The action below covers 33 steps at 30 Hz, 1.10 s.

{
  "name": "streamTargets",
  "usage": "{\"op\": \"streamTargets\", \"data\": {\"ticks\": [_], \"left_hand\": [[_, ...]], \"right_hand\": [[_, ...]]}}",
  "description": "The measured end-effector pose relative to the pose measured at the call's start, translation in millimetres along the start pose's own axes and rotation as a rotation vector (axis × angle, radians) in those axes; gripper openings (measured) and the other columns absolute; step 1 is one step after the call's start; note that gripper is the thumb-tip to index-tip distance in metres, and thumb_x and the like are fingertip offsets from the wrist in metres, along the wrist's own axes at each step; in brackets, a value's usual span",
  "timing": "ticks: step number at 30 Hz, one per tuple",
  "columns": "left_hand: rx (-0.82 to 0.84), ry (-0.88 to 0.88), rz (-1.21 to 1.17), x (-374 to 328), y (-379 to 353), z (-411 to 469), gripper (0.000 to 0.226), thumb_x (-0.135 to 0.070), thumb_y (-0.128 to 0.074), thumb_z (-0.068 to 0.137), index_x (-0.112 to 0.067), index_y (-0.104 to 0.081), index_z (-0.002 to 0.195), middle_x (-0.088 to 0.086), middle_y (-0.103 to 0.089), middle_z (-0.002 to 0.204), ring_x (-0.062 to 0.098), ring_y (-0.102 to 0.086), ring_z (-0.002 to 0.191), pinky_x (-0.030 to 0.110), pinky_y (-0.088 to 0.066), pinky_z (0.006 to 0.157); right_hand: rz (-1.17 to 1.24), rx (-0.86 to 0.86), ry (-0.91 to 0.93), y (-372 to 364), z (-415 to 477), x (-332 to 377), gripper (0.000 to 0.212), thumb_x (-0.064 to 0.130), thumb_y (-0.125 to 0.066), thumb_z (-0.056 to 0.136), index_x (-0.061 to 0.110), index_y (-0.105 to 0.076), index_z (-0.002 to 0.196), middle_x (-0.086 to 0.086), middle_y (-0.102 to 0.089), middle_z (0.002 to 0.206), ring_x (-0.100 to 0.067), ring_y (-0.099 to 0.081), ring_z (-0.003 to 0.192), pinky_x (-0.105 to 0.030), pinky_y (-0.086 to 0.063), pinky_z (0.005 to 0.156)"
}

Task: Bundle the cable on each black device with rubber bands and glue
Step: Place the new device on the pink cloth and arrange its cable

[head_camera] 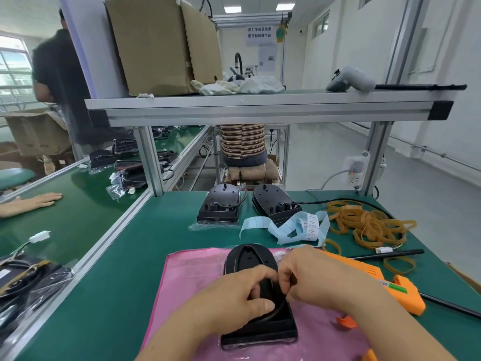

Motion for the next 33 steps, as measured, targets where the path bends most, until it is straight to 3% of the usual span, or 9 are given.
{"op": "streamTargets", "data": {"ticks": [3,6,9,15,20,25,29,33], "left_hand": [[0.038,-0.031,0.101,-7.2,0.9,0.4,0.035,-0.041,-0.054,0.095,-0.058,-0.043,0.124,-0.018,-0.05,0.088,-0.002,-0.048,0.077,0.022,-0.042,0.079],[0.03,-0.067,0.195,-9.2,0.0,-0.4,0.029,-0.045,-0.047,0.098,-0.054,-0.043,0.125,-0.013,-0.05,0.105,0.008,-0.052,0.1,0.03,-0.042,0.094],[-0.014,-0.072,0.193,-6.2,-0.8,-1.1,0.022,-0.045,-0.044,0.1,-0.045,-0.048,0.121,-0.013,-0.051,0.11,0.009,-0.052,0.105,0.03,-0.041,0.096],[-0.136,-0.073,0.149,-5.0,1.6,-1.7,0.009,-0.041,-0.043,0.099,-0.038,-0.049,0.094,-0.015,-0.053,0.101,0.001,-0.049,0.091,0.022,-0.041,0.085],[-0.201,-0.069,0.134,-3.5,3.1,-2.2,0.013,-0.039,-0.047,0.099,-0.03,-0.056,0.099,-0.013,-0.054,0.101,0.005,-0.052,0.093,0.026,-0.043,0.087],[-0.242,-0.065,0.131,-3.7,3.9,-2.7,0.007,-0.039,-0.048,0.097,-0.037,-0.051,0.091,-0.014,-0.052,0.097,0.003,-0.05,0.089,0.023,-0.042,0.083],[-0.191,-0.028,0.056,4.3,2.1,-2.1,0.01,-0.046,-0.056,0.09,-0.038,-0.052,0.087,-0.016,-0.053,0.091,0.0,-0.049,0.081,0.019,-0.04,0.073],[-0.069,0.022,-0.116,13.6,0.4,-2.3,0.022,-0.049,-0.072,0.077,-0.044,-0.059,0.093,-0.026,-0.054,0.081,-0.005,-0.046,0.065,0.011,-0.038,0.063]], "right_hand": [[0.085,-0.028,-0.022,-3.1,-5.4,-9.7,0.02,0.016,-0.073,0.078,0.032,-0.06,0.073,0.013,-0.061,0.079,-0.003,-0.057,0.075,-0.022,-0.049,0.066],[0.182,-0.103,-0.028,-4.0,-8.0,-13.8,0.016,0.019,-0.068,0.082,0.032,-0.061,0.074,0.01,-0.065,0.08,-0.005,-0.06,0.076,-0.023,-0.051,0.068],[0.255,-0.231,0.001,0.0,-4.7,-9.3,0.016,0.017,-0.066,0.081,0.032,-0.062,0.077,0.011,-0.066,0.079,-0.003,-0.06,0.075,-0.021,-0.051,0.066],[0.403,-0.17,0.026,-5.9,5.7,-6.9,0.023,0.01,-0.07,0.08,0.032,-0.065,0.076,0.01,-0.069,0.079,0.0,-0.059,0.07,-0.018,-0.051,0.067],[0.356,-0.075,0.035,-14.1,7.4,-5.8,0.026,0.009,-0.07,0.083,0.033,-0.065,0.073,0.012,-0.068,0.079,0.004,-0.058,0.07,-0.014,-0.047,0.064],[0.31,-0.015,0.067,-14.0,4.3,-2.0,0.031,0.009,-0.068,0.084,0.035,-0.062,0.07,0.025,-0.061,0.07,0.013,-0.055,0.07,-0.006,-0.041,0.061],[0.225,-0.001,0.097,-16.1,7.6,4.7,0.029,0.008,-0.066,0.086,0.034,-0.062,0.075,0.017,-0.062,0.082,0.003,-0.058,0.078,-0.013,-0.045,0.067],[0.323,-0.038,0.12,-17.0,9.2,3.4,0.031,0.004,-0.066,0.086,0.034,-0.061,0.078,0.01,-0.065,0.085,0.001,-0.061,0.076,-0.018,-0.053,0.072]]}}
Point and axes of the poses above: each hand's wrist, its own z-axis towards the middle knuckle, its own y-axis out of the back of the hand, x = y × z, the point moved 9 cm from there along z, towards the middle knuckle
